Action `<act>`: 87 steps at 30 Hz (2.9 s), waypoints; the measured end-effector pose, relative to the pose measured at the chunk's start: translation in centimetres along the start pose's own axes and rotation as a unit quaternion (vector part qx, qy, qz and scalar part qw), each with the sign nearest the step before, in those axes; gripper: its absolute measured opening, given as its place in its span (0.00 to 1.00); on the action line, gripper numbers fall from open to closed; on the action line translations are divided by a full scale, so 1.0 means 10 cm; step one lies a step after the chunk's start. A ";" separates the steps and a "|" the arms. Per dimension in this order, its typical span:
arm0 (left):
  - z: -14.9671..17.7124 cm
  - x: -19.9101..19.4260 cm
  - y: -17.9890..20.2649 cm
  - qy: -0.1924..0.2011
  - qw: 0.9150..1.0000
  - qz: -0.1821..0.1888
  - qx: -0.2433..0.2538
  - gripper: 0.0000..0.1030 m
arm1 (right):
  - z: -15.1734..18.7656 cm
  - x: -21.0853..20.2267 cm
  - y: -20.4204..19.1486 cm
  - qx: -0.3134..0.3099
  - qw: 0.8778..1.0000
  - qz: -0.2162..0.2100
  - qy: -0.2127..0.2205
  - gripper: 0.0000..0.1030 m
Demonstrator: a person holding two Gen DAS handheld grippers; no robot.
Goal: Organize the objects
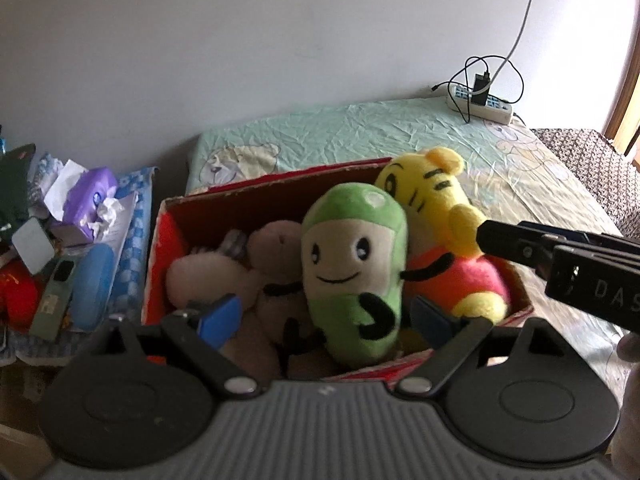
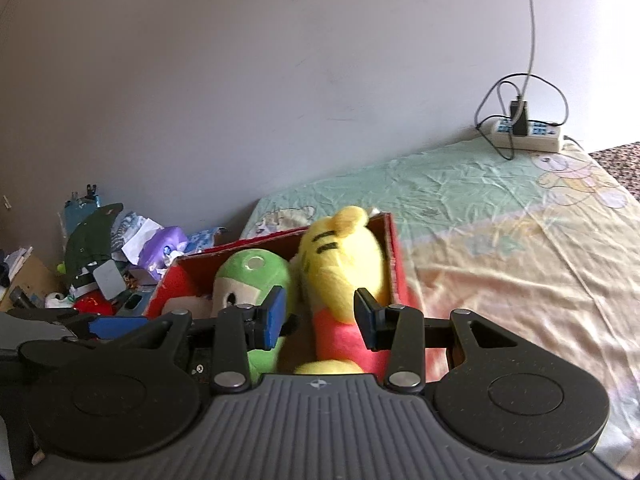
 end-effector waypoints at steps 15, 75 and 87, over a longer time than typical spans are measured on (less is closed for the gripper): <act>0.08 -0.14 0.56 -0.017 0.999 -0.008 0.034 0.90 | 0.08 -0.42 0.36 0.021 0.997 0.068 0.002 0.41; 0.18 0.06 -0.26 -0.065 0.994 -0.083 -0.042 0.98 | 0.00 0.22 -0.39 -0.072 0.992 0.065 -0.085 0.41; 0.15 0.20 -0.53 -0.087 0.990 -0.089 -0.071 0.98 | -0.04 0.41 -0.45 -0.079 0.983 0.100 -0.130 0.48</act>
Point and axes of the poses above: each gripper's, at about its wrist camera, not at the fingertips, and x roughly the way its jaws point, y to its right, z to its underside, the point moved 7 cm from there along x, roughly the way its jaws point, and after that the axes turned 8 degrees about -z, right-handed, at the moved point
